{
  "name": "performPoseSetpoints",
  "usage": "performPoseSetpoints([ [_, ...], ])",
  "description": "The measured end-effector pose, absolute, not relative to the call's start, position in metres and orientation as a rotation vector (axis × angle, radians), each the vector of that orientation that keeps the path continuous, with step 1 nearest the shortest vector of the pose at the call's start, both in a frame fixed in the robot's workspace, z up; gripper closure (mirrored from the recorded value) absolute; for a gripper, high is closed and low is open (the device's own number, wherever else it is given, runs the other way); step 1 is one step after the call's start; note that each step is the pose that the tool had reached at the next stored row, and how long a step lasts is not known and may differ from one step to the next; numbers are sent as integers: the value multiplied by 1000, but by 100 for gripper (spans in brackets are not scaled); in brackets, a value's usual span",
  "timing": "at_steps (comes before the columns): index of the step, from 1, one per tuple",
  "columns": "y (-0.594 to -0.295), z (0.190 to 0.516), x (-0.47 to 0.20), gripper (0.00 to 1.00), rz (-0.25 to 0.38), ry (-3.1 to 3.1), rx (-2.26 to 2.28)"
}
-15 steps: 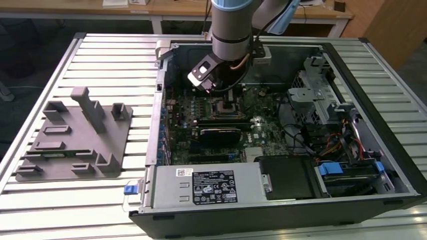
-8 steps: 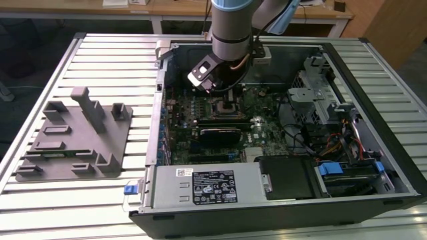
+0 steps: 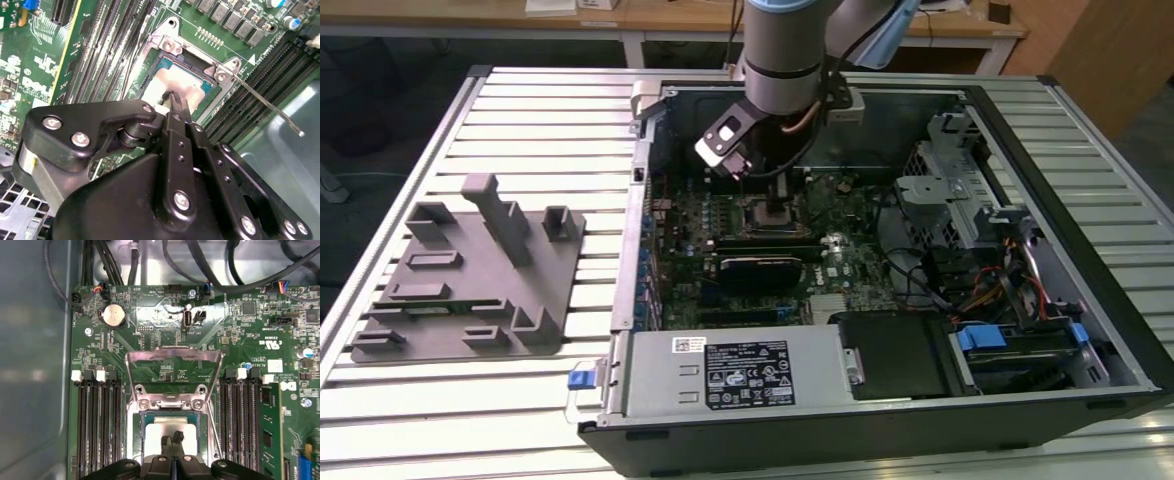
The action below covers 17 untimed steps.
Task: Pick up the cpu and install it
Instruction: 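Place the cpu into insertion slot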
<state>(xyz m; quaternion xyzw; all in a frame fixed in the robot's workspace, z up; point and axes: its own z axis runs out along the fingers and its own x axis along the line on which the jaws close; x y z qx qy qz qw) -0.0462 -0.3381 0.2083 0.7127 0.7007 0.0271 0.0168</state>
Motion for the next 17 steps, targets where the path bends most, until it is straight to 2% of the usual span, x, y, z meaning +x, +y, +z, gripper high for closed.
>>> performPoseSetpoints([
  [17, -338, 255, -46, 89, 85, 2178, 2215],
])
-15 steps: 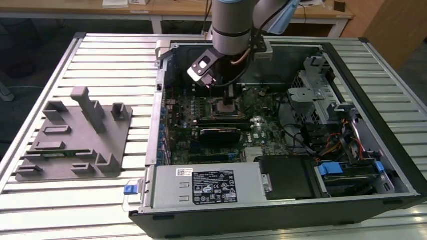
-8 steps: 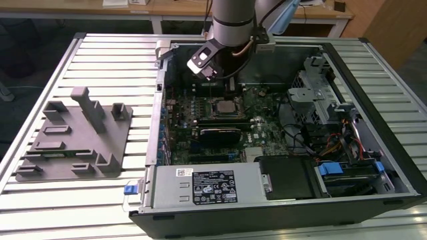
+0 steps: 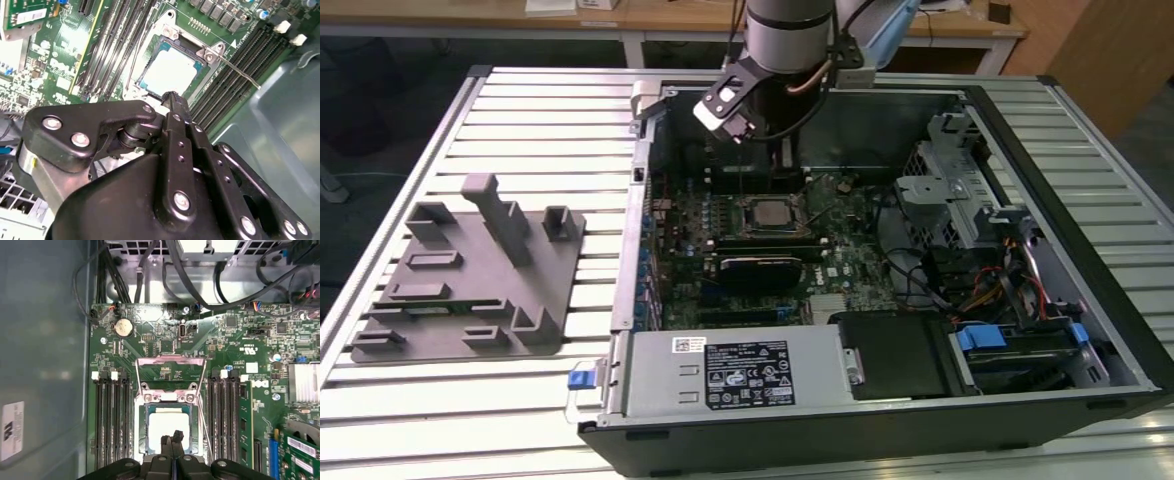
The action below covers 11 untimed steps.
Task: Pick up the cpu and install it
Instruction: 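Place the cpu into insertion slot, then close the cpu cover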
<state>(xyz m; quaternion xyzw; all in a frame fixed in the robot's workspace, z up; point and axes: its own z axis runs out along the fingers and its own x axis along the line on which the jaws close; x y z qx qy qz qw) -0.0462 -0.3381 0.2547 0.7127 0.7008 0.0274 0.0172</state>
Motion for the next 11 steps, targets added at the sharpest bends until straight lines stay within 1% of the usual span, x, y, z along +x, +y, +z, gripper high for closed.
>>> performPoseSetpoints([
  [6, -338, 264, -46, 89, 86, 2178, 2215],
  [11, -338, 265, -46, 89, 86, 2178, 2215],
])
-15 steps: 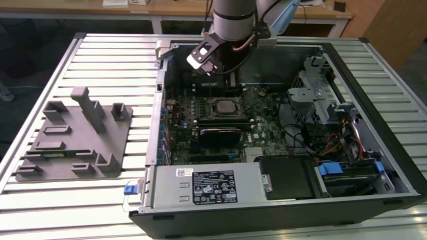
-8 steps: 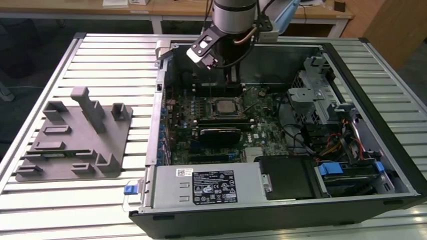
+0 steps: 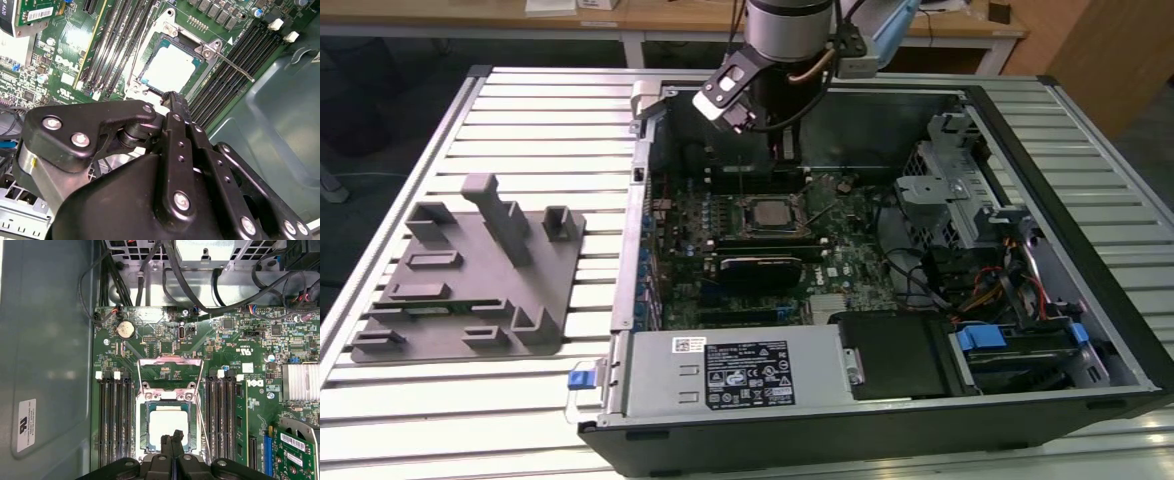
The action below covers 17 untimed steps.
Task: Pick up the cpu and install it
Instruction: 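Close the cpu cover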
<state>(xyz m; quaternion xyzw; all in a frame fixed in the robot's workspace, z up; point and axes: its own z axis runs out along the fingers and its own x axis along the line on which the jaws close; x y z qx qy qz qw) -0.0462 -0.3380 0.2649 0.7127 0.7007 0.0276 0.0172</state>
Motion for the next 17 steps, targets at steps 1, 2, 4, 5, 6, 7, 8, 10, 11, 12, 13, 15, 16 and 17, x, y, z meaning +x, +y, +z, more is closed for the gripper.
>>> performPoseSetpoints([
  [1, -338, 265, -46, 89, 86, 2178, 2215],
  [2, -338, 265, -46, 89, 86, 2178, 2215],
  [4, -338, 265, -46, 89, 86, 2178, 2215],
  [5, -338, 265, -46, 89, 86, 2178, 2215],
  [6, -338, 265, -46, 89, 86, 2178, 2215],
  [7, -338, 265, -46, 89, 85, 2177, 2215],
  [8, -338, 265, -45, 89, 85, 2178, 2215],
  [10, -338, 265, -44, 89, 86, 2178, 2215],
  [11, -338, 265, -43, 89, 86, 2178, 2215],
  [12, -338, 265, -42, 89, 86, 2177, 2215],
  [13, -338, 265, -41, 89, 86, 2177, 2215],
  [15, -338, 265, -38, 89, 86, 2178, 2215],
  [16, -338, 265, -37, 89, 86, 2178, 2215],
  [17, -338, 265, -35, 89, 86, 2178, 2215],
])
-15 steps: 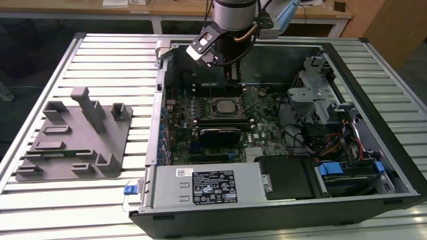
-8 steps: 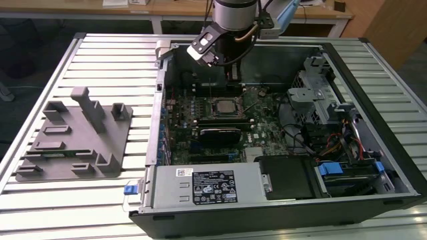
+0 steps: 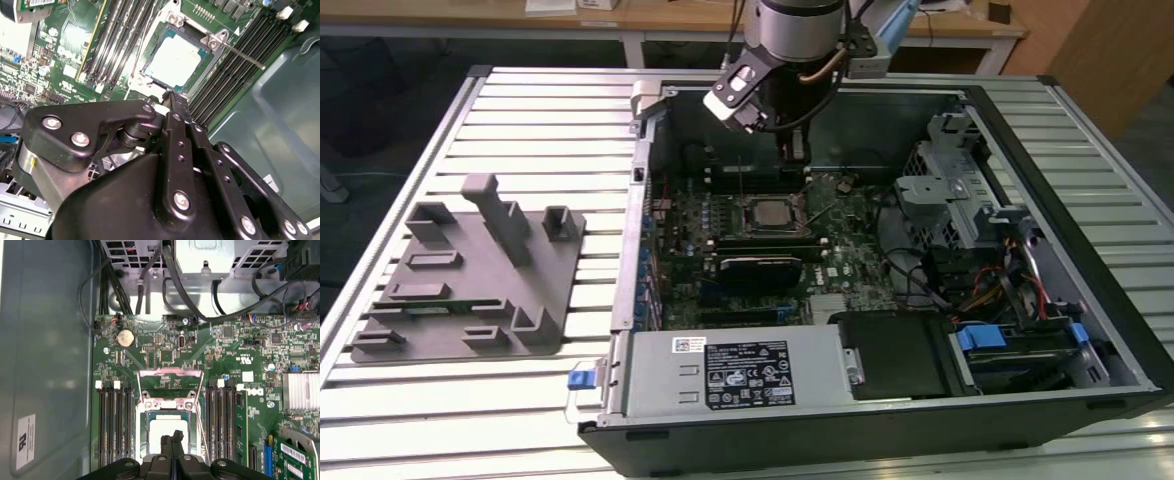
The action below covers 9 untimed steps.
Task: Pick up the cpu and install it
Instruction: 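Close the cpu cover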
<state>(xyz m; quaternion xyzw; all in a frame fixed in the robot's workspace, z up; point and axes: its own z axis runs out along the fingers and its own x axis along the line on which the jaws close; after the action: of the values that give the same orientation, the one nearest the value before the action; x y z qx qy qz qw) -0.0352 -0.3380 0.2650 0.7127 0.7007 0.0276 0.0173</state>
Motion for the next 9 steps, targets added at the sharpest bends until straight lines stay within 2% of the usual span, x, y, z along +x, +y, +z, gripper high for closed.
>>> performPoseSetpoints([
  [9, -338, 265, -27, 89, 86, 2178, 2215],
])
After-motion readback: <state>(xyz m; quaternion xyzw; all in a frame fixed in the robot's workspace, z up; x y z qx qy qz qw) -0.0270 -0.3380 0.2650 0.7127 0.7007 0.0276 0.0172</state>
